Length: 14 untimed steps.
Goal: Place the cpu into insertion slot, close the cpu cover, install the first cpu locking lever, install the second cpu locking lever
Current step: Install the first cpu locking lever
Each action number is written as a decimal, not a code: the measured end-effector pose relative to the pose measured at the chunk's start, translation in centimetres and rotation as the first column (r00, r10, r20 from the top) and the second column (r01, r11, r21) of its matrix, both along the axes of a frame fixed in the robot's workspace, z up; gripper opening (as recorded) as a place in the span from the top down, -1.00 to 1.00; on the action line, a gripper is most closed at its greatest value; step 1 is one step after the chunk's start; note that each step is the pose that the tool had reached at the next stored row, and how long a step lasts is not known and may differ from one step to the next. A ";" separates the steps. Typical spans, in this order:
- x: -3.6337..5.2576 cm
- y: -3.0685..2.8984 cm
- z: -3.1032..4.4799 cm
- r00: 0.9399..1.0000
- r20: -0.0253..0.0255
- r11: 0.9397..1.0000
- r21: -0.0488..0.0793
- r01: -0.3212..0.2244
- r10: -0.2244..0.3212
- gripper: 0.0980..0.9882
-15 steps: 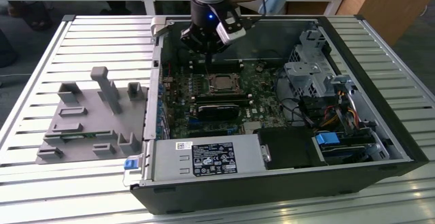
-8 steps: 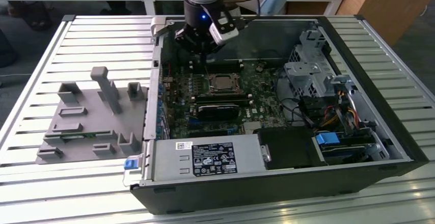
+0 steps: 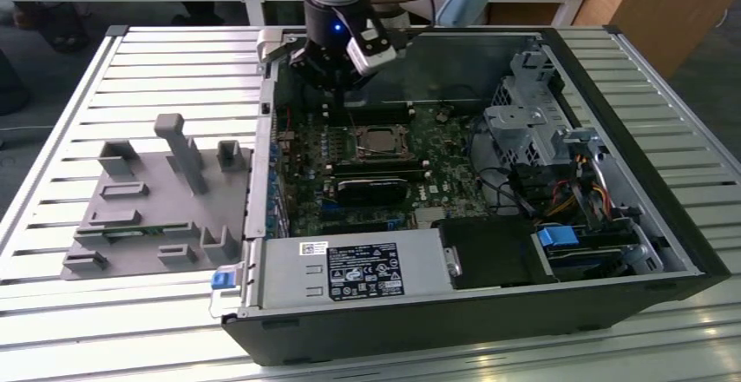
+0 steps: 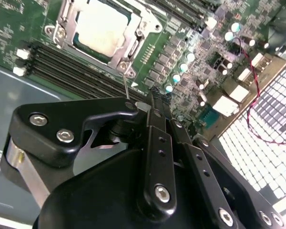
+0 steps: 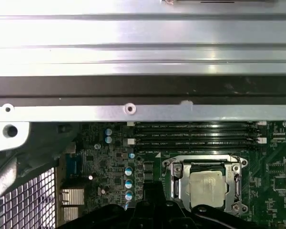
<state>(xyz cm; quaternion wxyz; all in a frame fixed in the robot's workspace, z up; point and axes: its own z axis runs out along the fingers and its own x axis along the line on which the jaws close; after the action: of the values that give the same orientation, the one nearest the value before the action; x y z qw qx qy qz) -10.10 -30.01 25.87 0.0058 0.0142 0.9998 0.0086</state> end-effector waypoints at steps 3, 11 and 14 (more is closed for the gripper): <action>-0.09 0.41 -0.08 1.000 0.000 1.000 0.000 0.000 0.000 0.98; -0.03 1.00 -0.19 1.000 0.000 1.000 0.000 0.000 0.000 0.98; 0.26 1.00 -0.20 1.000 0.000 1.000 0.000 0.000 0.000 0.98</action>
<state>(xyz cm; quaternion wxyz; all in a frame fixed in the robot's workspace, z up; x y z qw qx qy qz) -9.85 -29.01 25.67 0.0058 0.0140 0.9998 0.0086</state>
